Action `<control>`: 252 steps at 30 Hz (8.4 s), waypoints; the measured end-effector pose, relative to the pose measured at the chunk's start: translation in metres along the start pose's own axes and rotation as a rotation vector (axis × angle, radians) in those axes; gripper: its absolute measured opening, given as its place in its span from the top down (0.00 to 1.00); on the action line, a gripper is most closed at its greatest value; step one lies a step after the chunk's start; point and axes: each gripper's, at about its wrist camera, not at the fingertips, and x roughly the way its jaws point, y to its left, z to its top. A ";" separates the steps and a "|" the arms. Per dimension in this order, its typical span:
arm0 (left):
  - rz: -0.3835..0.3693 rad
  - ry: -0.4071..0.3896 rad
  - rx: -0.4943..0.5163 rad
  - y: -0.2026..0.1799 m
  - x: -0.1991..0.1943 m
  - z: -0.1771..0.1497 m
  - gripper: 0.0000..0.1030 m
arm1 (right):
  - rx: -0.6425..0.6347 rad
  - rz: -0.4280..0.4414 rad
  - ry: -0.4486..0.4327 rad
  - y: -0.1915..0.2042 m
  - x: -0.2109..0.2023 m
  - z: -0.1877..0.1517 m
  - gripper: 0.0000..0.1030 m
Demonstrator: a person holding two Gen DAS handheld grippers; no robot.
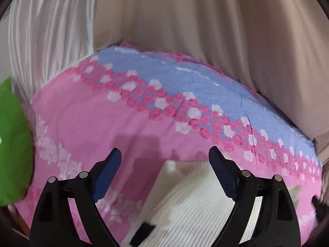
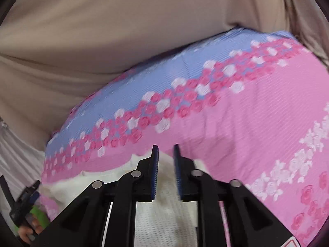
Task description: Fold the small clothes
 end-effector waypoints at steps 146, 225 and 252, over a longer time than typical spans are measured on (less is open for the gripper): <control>-0.058 0.334 0.038 0.014 0.038 -0.075 0.96 | -0.044 0.017 0.046 -0.016 -0.027 -0.053 0.92; -0.142 0.432 -0.151 0.106 -0.045 -0.187 0.38 | -0.413 0.076 0.322 0.073 -0.067 -0.179 0.86; -0.568 0.396 0.612 -0.195 -0.133 -0.239 0.78 | -0.064 0.075 0.240 -0.031 -0.087 -0.196 0.80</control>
